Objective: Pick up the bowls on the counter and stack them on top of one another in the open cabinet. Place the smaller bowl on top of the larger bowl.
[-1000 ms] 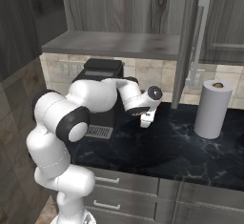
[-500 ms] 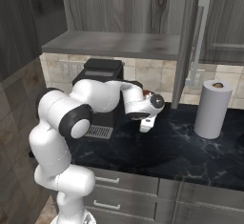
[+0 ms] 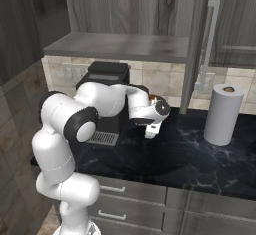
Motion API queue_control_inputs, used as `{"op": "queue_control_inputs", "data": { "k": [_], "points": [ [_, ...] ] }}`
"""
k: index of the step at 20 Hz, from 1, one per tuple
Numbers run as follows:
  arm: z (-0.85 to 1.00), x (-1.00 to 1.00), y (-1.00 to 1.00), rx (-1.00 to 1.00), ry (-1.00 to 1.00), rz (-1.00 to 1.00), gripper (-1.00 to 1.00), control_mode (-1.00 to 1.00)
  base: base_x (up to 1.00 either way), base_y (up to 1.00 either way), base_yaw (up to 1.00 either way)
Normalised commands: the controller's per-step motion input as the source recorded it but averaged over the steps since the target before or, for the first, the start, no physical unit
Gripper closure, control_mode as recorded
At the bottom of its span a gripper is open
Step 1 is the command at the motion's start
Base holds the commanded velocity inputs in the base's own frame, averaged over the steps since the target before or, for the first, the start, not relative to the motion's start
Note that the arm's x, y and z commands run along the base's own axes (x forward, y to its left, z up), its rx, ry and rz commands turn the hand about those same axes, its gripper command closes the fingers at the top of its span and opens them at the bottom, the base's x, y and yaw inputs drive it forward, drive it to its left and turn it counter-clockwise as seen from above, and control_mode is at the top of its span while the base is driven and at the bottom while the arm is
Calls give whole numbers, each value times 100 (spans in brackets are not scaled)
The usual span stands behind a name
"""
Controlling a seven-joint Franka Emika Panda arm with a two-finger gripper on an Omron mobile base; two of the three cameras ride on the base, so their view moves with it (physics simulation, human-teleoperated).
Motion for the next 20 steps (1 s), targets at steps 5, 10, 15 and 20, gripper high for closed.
{"op": "queue_control_inputs", "data": {
  "k": [5, 10, 15, 20],
  "points": [
    [-3, 19, 8, 0, 0, 0, -100, -100, 0, 0, 0],
    [-7, 20, 2, 0, 0, 0, -100, -100, 0, 0, 0],
    [-13, 22, 2, 0, 0, 0, -100, -100, 0, 0, 0],
    [-14, 25, 3, 0, 0, 0, -100, -100, 0, 0, 0]
  ]
}}
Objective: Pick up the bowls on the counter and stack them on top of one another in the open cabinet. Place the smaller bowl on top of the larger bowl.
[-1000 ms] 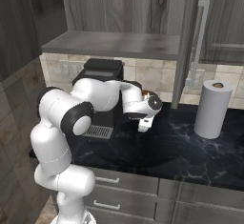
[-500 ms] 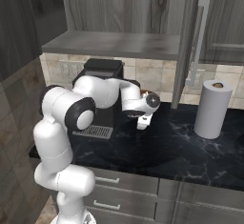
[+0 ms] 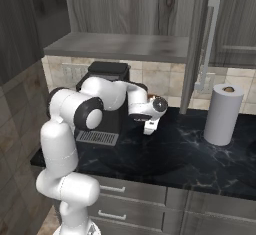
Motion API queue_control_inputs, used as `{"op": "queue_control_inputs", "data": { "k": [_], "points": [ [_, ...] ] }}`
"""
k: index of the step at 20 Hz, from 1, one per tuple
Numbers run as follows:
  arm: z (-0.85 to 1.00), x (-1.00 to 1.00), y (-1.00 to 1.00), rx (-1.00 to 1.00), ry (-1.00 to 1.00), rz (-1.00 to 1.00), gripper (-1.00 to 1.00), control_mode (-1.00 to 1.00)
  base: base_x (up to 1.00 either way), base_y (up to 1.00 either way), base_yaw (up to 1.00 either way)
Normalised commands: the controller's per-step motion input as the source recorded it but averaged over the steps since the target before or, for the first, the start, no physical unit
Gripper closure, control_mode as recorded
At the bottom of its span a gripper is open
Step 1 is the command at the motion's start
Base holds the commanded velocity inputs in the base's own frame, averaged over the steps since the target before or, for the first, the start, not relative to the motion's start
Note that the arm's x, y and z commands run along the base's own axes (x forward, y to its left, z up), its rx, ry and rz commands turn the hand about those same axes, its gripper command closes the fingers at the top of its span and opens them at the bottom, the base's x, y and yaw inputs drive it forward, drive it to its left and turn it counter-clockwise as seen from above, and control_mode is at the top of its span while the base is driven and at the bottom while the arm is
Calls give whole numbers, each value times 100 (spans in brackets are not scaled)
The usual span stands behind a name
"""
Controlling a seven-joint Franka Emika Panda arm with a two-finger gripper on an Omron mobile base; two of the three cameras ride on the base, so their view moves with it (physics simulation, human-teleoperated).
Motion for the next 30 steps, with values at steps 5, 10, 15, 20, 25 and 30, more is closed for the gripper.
{"op": "queue_control_inputs", "data": {
  "k": [5, 10, 15, 20, 25, 30],
  "points": [
    [-13, 27, 1, 0, 0, 0, -100, -100, 0, 0, 0],
    [-19, 24, 0, 0, 0, 0, -100, -100, 0, 0, 0],
    [-20, 21, 1, 0, 1, 0, -100, -100, 0, 0, 0],
    [-24, 14, 9, 0, 4, 0, 100, -100, 0, 0, 0],
    [-20, 8, 13, 0, 6, 0, 100, -100, 0, 0, 0],
    [-6, 0, 7, 0, 3, 0, 100, -100, 0, 0, 0]
  ]
}}
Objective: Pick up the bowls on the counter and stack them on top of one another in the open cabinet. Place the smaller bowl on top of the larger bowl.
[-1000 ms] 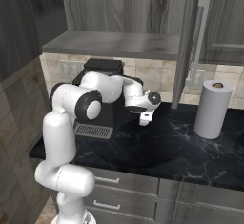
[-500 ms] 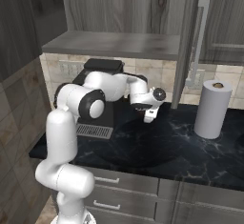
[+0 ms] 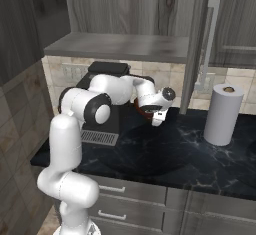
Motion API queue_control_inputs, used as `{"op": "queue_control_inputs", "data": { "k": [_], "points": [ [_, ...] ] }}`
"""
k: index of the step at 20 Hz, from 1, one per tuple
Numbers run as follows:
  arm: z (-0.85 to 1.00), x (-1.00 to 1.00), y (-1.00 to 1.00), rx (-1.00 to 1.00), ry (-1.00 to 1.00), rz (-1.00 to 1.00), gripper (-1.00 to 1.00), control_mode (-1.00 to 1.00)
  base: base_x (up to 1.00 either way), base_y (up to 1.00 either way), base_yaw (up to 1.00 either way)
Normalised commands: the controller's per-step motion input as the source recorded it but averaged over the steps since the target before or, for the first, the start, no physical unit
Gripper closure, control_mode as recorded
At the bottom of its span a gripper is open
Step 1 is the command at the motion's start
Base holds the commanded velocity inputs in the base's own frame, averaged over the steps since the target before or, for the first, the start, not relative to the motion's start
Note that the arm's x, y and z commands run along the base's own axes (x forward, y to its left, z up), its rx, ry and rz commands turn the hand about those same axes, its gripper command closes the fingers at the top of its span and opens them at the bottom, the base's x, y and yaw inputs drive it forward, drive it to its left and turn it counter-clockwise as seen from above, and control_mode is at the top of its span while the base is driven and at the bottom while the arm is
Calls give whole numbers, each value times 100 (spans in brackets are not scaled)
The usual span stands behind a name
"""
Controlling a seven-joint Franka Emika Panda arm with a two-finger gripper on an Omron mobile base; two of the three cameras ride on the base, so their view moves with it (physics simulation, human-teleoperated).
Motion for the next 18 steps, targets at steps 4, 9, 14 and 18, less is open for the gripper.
{"op": "queue_control_inputs", "data": {
  "k": [4, 9, 14, 18],
  "points": [
    [-2, 0, 9, 0, 0, 0, 100, -100, 0, 0, 0],
    [1, 0, 6, 1, -1, 0, 100, -100, 0, 0, 0],
    [18, -10, 0, 2, -9, 0, 100, -100, 0, 0, 0],
    [25, -16, 0, 1, -13, 0, 100, -100, 0, 0, 0]
  ]
}}
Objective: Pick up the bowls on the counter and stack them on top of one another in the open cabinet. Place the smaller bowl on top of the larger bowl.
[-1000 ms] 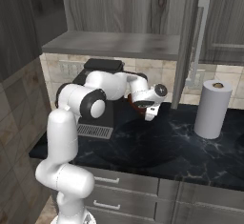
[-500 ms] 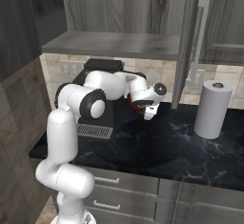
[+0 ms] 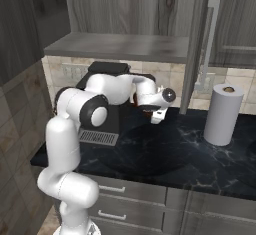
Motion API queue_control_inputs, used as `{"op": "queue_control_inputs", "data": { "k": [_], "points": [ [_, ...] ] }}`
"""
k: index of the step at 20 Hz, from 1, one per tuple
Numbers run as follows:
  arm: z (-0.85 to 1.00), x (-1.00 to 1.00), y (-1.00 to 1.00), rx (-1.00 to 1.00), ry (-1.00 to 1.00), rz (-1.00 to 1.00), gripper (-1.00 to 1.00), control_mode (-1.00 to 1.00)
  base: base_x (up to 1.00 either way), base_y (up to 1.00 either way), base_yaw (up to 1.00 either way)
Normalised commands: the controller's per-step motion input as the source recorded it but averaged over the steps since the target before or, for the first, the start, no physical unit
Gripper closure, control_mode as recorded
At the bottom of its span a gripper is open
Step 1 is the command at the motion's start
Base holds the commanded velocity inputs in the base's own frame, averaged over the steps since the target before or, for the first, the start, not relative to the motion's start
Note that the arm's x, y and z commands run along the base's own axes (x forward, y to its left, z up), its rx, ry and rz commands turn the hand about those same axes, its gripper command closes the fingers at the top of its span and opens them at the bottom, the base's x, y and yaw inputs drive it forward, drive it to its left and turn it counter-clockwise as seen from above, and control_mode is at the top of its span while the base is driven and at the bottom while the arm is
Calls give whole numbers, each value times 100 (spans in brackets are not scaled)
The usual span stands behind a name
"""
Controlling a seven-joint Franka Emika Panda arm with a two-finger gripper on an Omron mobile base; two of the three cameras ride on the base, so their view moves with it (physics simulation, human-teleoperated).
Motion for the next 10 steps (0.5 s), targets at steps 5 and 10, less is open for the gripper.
{"op": "queue_control_inputs", "data": {
  "k": [5, 10],
  "points": [
    [25, -21, 0, 1, -10, 0, 100, -100, 0, 0, 0],
    [34, -30, 0, 0, -7, 0, 100, -100, 0, 0, 0]
  ]
}}
